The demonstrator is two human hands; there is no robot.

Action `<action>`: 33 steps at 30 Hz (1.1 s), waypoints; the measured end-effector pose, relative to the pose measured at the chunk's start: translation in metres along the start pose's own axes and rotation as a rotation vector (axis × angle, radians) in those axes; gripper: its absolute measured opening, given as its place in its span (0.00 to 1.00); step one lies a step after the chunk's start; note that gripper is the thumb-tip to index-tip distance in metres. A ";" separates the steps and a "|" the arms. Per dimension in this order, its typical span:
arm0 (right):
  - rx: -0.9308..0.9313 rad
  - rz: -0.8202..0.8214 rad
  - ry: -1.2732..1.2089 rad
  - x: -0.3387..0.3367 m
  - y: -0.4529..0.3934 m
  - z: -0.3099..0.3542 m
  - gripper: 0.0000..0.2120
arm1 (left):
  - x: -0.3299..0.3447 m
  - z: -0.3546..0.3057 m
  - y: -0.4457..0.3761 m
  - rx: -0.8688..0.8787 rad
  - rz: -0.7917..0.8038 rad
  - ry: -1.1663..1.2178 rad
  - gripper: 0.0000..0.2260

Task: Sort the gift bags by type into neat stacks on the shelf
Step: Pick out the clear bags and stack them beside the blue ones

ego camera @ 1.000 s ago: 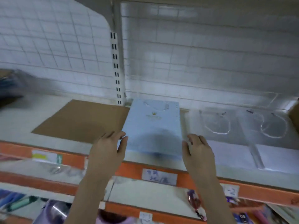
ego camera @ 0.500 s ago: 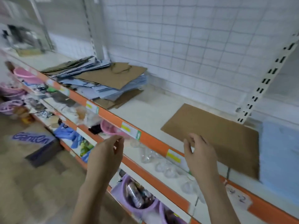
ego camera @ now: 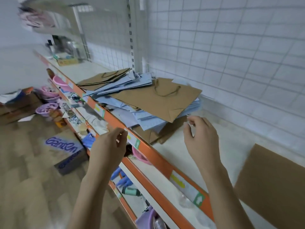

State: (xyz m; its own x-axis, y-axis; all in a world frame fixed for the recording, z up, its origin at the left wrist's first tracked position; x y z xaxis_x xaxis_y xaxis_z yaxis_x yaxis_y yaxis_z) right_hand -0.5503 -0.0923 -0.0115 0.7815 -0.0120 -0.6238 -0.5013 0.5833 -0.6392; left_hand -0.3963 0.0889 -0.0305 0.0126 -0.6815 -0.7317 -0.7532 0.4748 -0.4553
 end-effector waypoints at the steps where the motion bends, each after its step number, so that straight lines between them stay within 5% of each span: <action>1: -0.022 0.000 -0.004 0.010 -0.008 0.009 0.07 | 0.002 0.014 -0.006 -0.026 0.017 -0.001 0.09; 9: -0.031 0.061 -0.009 0.115 -0.059 0.083 0.08 | -0.010 0.135 -0.083 -0.134 0.008 0.002 0.08; 18: 0.091 0.078 0.062 0.226 -0.093 0.162 0.07 | -0.030 0.256 -0.190 -0.022 0.070 0.088 0.07; 33: 0.113 0.011 0.123 0.344 -0.183 0.190 0.08 | 0.018 0.369 -0.322 -0.047 0.166 0.097 0.06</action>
State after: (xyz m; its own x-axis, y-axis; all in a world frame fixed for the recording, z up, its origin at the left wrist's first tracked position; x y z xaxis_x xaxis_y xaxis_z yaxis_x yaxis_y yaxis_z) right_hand -0.1193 -0.0488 -0.0231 0.7209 -0.1004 -0.6857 -0.4597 0.6711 -0.5816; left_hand 0.0889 0.1290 -0.0840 -0.1757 -0.6476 -0.7415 -0.7695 0.5601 -0.3069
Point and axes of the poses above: each hand's wrist, its own y-axis away from the middle knuckle, its own x-axis out of the palm, z = x × y, the point moved 5 cm from there along -y, towards the middle knuckle, and after that the axes turned 3 degrees about -x, right-handed, at the moved point
